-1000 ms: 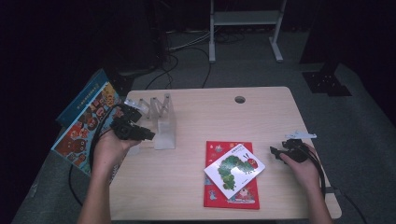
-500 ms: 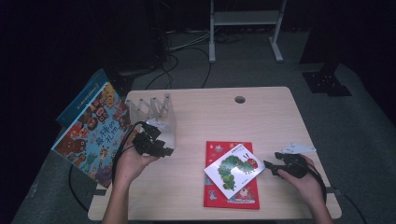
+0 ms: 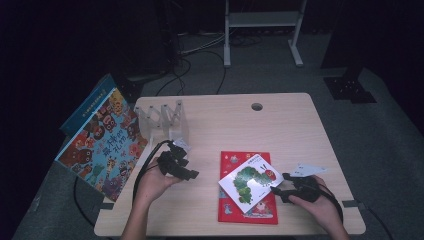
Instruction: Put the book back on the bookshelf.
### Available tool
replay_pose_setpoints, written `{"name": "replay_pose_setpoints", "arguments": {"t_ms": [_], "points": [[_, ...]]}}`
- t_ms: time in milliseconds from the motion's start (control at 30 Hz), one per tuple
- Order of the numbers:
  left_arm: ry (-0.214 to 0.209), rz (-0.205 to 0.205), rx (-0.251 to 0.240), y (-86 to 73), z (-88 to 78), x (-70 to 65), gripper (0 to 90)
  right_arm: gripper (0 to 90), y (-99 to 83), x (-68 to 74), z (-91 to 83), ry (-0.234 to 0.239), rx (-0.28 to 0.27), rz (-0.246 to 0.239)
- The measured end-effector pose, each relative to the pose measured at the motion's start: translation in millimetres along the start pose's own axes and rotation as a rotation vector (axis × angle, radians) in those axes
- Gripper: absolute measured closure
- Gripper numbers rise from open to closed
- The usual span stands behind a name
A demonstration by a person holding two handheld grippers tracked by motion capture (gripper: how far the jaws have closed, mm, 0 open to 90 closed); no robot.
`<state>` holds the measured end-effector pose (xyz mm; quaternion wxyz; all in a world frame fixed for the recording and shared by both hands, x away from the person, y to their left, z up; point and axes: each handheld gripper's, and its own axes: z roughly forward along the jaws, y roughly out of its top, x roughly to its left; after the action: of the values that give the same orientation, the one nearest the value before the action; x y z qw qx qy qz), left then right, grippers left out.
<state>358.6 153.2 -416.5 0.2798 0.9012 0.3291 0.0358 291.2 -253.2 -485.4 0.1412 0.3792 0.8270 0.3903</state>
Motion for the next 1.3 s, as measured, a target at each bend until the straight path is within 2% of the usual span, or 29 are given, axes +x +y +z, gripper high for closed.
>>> {"name": "replay_pose_setpoints", "arguments": {"t_ms": [267, 533, 700, 767, 867, 1000, 1033, 1067, 1133, 1167, 1233, 1300], "points": [[-0.038, 0.003, -0.011, 1.0, 9.0, -1.6, 31.7, 25.7, 7.5, 5.6, 9.2, -0.005, 0.009, -0.008], [-0.055, 0.01, -0.003, 2.3, 16.8, -3.7, 29.2, 28.0, 26.9, 17.1, 28.8, -0.05, 0.011, -0.028], [-0.068, 0.008, -0.001, 2.5, 20.4, -3.0, 28.0, 28.3, 35.4, 19.5, 38.7, -0.044, 0.01, -0.035], [-0.074, 0.005, -0.008, 2.1, 23.0, -2.7, 27.6, 28.2, 40.5, 20.6, 47.7, -0.032, 0.009, -0.03], [-0.073, 0.003, -0.003, 1.8, 25.9, -3.8, 26.1, 29.0, 42.7, 24.3, 50.3, -0.047, 0.014, -0.052], [-0.091, 0.0, -0.007, 1.6, 29.9, -5.6, 26.0, 27.9, 39.0, 32.7, 45.7, -0.017, 0.033, -0.064], [-0.091, 0.0, -0.007, 1.6, 29.9, -5.6, 25.9, 27.9, 37.2, 34.8, 44.7, -0.006, 0.03, -0.082], [-0.095, -0.008, -0.011, 2.4, 33.1, -7.8, 25.8, 27.8, 35.2, 39.2, 43.4, 0.009, 0.035, -0.082], [-0.098, 0.0, -0.001, 3.7, 34.9, -8.4, 25.3, 27.8, 32.8, 46.9, 42.6, 0.028, 0.037, -0.078], [-0.1, -0.004, -0.004, 3.7, 36.4, -9.0, 25.0, 27.8, 31.6, 49.7, 42.9, 0.037, 0.039, -0.094], [-0.107, -0.006, 0.006, 4.1, 40.2, -9.4, 24.3, 27.2, 29.4, 56.6, 44.2, 0.042, 0.037, -0.116], [-0.12, -0.009, 0.005, 4.2, 44.1, -9.9, 23.6, 27.3, 29.3, 62.9, 44.5, 0.05, 0.036, -0.118]]}}
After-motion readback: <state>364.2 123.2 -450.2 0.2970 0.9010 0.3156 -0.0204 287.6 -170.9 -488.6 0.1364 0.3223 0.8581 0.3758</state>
